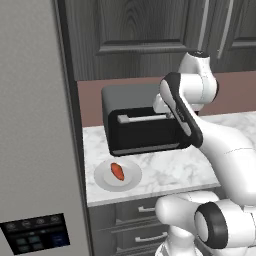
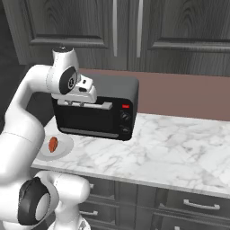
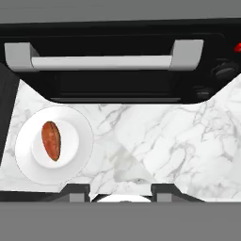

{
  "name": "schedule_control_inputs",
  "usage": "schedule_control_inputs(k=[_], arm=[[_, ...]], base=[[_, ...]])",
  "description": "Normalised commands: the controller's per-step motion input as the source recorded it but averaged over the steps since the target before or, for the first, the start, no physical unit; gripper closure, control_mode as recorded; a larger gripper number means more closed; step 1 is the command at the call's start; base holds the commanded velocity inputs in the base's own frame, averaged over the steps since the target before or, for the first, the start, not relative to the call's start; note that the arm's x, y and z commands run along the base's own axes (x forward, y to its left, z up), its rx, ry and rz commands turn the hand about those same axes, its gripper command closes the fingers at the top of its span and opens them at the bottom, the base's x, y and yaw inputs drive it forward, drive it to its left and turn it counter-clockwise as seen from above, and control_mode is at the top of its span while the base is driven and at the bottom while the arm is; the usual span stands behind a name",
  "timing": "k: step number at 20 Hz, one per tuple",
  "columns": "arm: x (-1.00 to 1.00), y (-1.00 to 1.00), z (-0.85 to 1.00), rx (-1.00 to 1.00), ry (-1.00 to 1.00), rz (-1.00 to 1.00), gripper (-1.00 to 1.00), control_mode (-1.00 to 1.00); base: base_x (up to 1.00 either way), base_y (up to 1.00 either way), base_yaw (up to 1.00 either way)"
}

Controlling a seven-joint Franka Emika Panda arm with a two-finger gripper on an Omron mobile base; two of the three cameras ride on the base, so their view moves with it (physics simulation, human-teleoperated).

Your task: Place the sweet potato on the rack of the oven.

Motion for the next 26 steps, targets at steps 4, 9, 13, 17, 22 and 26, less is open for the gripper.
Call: schedule_control_inputs(k=[4, 9, 13, 17, 22, 26], arm=[[-0.02, 0.27, -0.01, -0.03, -0.05, 0.0, -1.0, -1.0], [-0.05, 1.0, -0.44, -0.13, -0.09, 0.0, -1.0, -1.0], [-0.01, 0.79, -0.94, 0.06, 0.02, 0.12, -1.0, -1.0], [-0.07, 0.36, -0.69, 0.12, 0.03, 0.2, -1.0, -1.0], [0.0, 0.55, -0.56, -0.02, 0.07, 0.1, -1.0, -1.0], [0.03, 0.48, -0.62, -0.01, 0.05, 0.05, -1.0, -1.0]], base=[[0.0, 0.0, 0.0], [0.0, 0.0, 0.0], [0.0, 0.0, 0.0], [0.0, 0.0, 0.0], [0.0, 0.0, 0.0], [0.0, 0.0, 0.0]])
